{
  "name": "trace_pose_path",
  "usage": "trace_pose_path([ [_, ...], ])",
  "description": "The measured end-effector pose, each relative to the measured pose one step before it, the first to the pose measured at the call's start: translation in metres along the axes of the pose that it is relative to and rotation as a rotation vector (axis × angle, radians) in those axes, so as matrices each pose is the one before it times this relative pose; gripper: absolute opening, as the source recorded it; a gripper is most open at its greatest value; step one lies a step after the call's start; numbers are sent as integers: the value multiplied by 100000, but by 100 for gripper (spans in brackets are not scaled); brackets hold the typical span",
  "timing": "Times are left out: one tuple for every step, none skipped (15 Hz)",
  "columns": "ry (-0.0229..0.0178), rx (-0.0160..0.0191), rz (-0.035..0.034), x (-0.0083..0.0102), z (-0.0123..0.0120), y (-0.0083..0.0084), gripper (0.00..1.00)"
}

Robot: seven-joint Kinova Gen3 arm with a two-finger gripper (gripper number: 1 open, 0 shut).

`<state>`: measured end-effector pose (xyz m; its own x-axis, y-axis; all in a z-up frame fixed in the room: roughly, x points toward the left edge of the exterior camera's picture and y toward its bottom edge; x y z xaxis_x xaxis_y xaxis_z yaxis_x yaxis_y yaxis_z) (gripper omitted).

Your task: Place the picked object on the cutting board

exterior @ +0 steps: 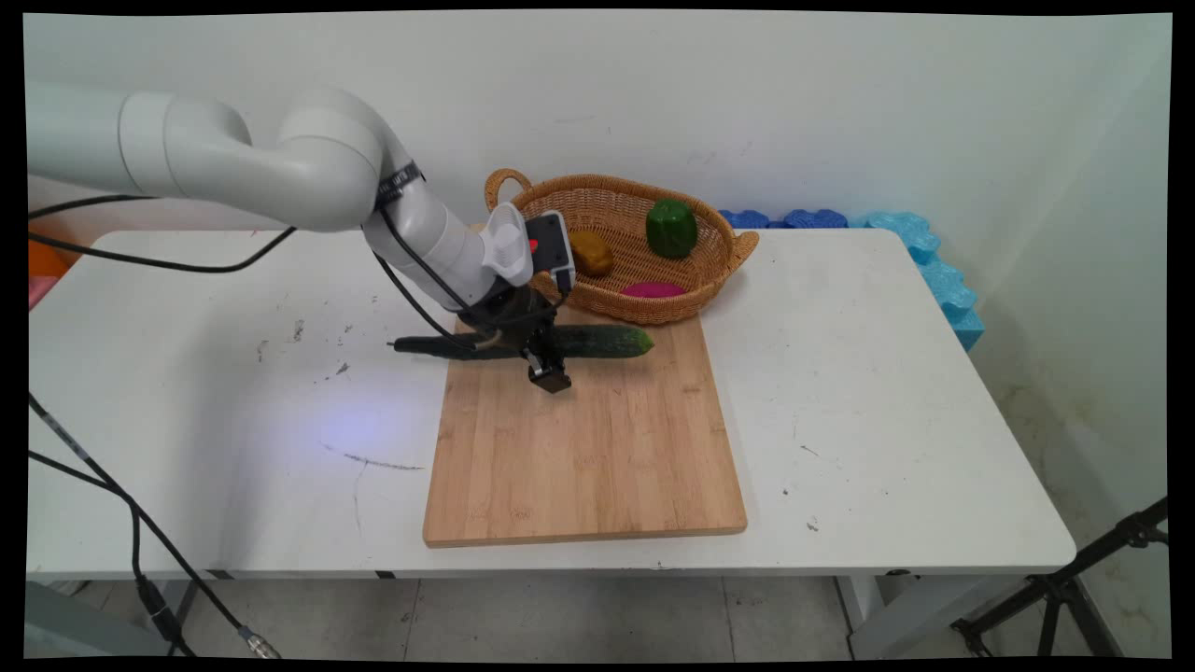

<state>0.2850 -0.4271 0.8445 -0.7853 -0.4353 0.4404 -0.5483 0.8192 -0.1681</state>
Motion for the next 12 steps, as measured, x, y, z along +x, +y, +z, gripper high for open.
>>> trace_pose_path([
  [-9, -86, -311, -126, 398, 83, 0],
  [44, -48, -262, -118, 434, 78, 0],
  [142, -28, -256, -97, 390, 42, 100],
  [148, -33, -165, -56, 305, 34, 100],
  [236, -30, -126, -42, 321, 37, 100],
  [282, -33, -111, -43, 283, 43, 100],
  [289, -38, 11, -13, 179, 43, 100],
  [392, -77, 77, 0, 174, 58, 100],
  [358, -69, 107, -5, 146, 53, 100],
  [334, -12, 155, 3, 79, 30, 100],
  [363, 11, 197, 3, 56, 25, 100],
  [411, 51, 265, 32, 17, -2, 100],
])
